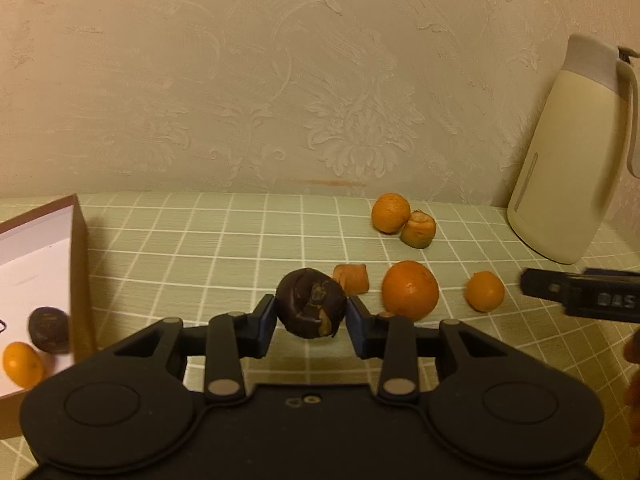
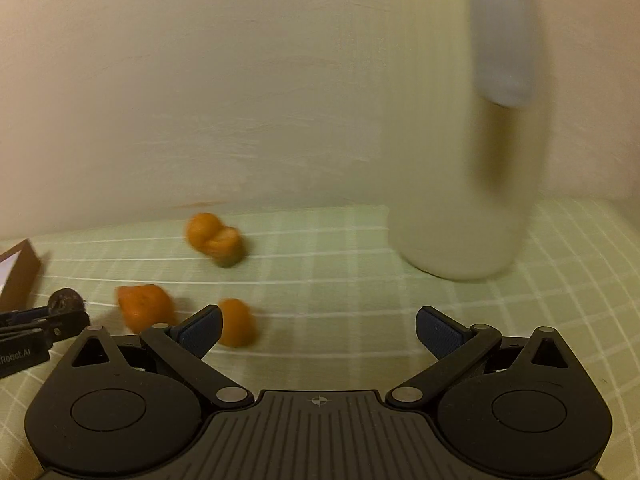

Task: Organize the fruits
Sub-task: 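Grasp the dark chestnut with the left tool while the right tool grasps a small orange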

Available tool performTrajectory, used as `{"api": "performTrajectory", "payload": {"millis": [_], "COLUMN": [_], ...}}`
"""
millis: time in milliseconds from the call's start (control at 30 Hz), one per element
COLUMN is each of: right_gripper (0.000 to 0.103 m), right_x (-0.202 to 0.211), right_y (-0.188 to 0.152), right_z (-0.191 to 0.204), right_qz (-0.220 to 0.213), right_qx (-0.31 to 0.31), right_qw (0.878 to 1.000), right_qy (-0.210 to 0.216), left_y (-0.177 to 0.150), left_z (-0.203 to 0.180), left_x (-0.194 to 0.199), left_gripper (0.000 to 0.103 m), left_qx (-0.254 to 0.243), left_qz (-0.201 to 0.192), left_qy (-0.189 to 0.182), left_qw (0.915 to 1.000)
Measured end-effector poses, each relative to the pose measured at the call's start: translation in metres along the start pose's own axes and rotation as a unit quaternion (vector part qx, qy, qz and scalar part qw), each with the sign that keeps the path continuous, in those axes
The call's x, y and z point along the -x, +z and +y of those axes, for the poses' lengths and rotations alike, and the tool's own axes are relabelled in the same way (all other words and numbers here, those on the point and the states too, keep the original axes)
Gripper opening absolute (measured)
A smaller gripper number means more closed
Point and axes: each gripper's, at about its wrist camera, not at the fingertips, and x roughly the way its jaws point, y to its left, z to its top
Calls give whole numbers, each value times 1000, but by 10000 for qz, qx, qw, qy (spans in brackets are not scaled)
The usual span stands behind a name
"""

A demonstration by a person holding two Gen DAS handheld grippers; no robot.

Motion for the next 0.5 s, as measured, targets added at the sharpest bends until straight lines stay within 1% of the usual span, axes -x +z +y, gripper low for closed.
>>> {"api": "performTrajectory", "payload": {"millis": [33,67,100,133,200,300,367,400,433,467,500], "right_gripper": [98,85,79,77,76,71,60,58,53,36,29], "right_x": [-3,-6,-10,-15,-22,-32,-37,-40,-42,-42,-42], "right_y": [0,1,2,2,2,1,0,0,0,0,1], "right_z": [7,12,17,22,28,31,29,28,29,30,30], "right_qz": [-2,12,71,128,182,293,376,416,459,452,468], "right_qx": [72,116,152,184,222,238,215,194,181,190,153], "right_qw": [10000,9999,9997,9996,9995,9992,9989,9988,9986,9986,9985], "right_qy": [53,103,154,176,152,150,167,191,191,195,245], "left_y": [0,0,0,-1,-1,-2,-1,-1,-1,-1,-1], "left_z": [1,1,2,3,6,10,12,14,15,16,16], "left_x": [3,3,3,5,8,14,16,18,19,20,20], "left_gripper": [28,28,28,28,28,28,28,28,28,28,28], "left_qx": [-19,-37,-40,-39,-63,-65,-57,-47,-42,-40,-42], "left_qz": [-9,-2,5,2,-2,-25,-54,-57,-61,-61,-61], "left_qy": [4,2,-3,-1,-2,-13,-10,-15,-9,-11,-12], "left_qw": [10000,10000,10000,10000,10000,10000,10000,10000,10000,10000,10000]}}
